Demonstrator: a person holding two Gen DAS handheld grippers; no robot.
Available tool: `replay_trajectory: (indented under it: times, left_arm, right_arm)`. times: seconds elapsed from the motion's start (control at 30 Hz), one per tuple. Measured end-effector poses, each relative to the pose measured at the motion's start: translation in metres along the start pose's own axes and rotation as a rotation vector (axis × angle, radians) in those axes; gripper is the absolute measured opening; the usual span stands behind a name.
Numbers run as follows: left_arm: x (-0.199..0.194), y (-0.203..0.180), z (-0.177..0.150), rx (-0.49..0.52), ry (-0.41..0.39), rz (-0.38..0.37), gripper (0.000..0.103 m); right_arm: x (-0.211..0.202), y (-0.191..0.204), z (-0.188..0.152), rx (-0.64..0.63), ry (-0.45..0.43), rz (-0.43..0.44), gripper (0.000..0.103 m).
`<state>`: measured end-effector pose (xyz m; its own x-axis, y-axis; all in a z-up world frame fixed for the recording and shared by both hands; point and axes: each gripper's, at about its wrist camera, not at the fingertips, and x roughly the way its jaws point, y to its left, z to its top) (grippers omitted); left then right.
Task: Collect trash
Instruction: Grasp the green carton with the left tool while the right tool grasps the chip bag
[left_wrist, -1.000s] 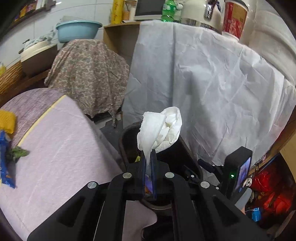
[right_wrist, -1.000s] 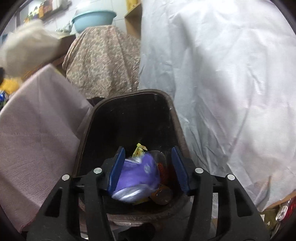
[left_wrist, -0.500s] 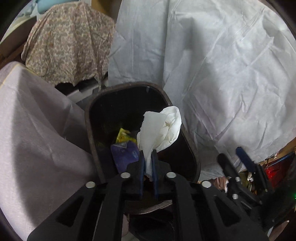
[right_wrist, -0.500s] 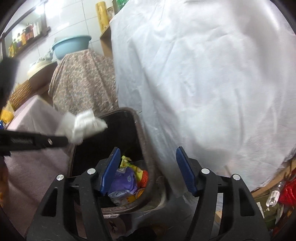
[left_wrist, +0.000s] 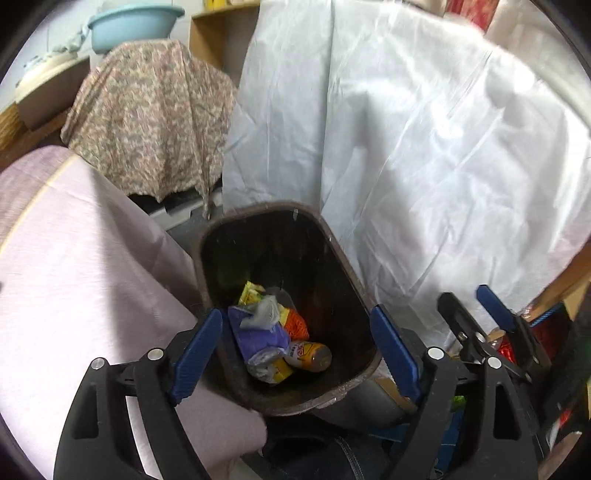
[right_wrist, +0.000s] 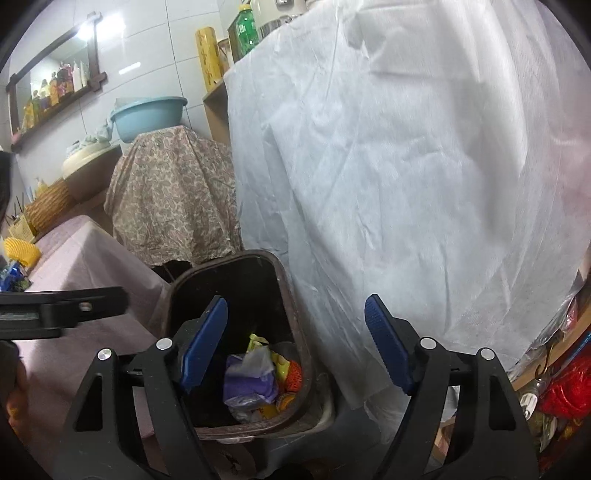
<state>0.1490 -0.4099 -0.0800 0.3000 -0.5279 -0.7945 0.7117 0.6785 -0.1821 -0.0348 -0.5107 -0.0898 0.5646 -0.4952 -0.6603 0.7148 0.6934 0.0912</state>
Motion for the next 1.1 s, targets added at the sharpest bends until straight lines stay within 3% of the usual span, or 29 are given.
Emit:
replay_trajectory:
  times: [0.17,0.27,0.5,1.1]
  left_arm:
    - [-0.049,0.016,-0.009,0.006,-0.087,0.009,0.089]
    - [-0.082,0.031,-0.018,0.013,-0.143,0.042,0.092]
    - [-0.143,0.077,-0.042,-0.002,-0.238,0.145,0.096]
    - [-0.223,0.225,-0.125,-0.207,-0.260,0.416,0.096]
  right_arm:
    - [-0.012,0.018,0.006,-0.003,-0.018,0.060,0.077]
    - [-0.019,0.033,0.009,-0.017,-0.021,0.101,0.086]
    - [-0.031,0.088,0.015,-0.077,-0.008,0.253,0.086]
    - [-0.061,0.239,0.002,-0.296,0.087,0.597,0.087]
